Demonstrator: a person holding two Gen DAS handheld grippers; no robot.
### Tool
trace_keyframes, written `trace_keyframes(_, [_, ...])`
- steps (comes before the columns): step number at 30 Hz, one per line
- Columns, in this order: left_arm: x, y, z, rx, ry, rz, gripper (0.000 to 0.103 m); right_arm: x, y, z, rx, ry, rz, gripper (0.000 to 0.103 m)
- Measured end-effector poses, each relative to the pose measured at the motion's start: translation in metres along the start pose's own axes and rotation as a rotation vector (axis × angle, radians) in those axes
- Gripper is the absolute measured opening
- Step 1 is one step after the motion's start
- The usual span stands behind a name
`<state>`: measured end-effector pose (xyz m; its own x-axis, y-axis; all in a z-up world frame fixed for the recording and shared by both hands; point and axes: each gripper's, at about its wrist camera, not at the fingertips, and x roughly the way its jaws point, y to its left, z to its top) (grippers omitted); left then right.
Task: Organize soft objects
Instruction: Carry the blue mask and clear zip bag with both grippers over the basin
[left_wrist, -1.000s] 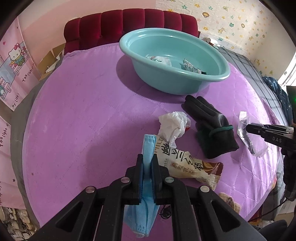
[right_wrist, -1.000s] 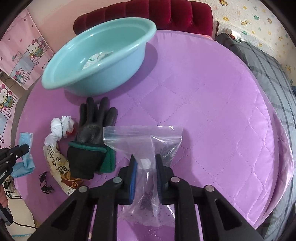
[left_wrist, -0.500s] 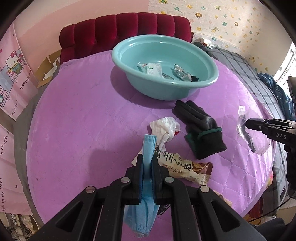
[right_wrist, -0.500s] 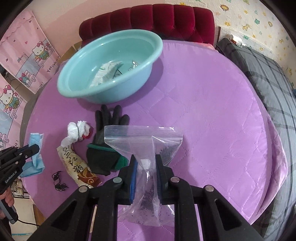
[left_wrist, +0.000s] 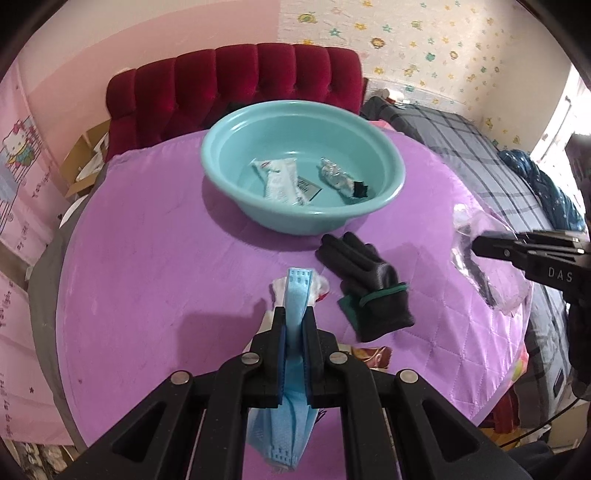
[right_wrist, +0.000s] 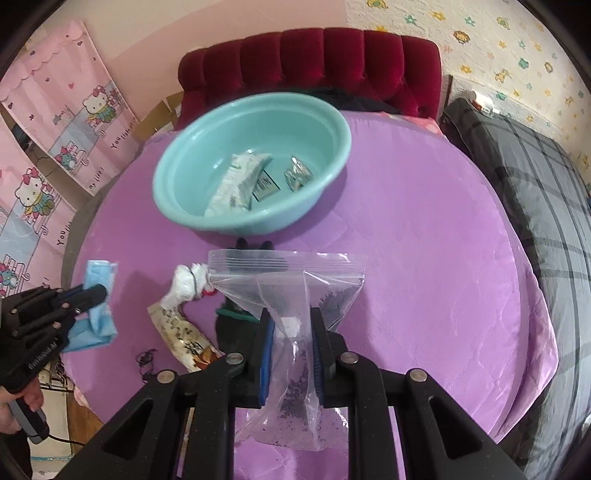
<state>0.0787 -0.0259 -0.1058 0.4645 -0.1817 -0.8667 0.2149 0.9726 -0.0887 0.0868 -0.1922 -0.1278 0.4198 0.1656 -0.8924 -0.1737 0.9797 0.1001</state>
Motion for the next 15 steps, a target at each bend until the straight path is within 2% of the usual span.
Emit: trace_keyframes(15, [-0.009,-0.019,0.044,0.061,-0.053,-0.037,0.008,-0.017,0.02,0.042,-0.022,-0.058,0.028,0.018])
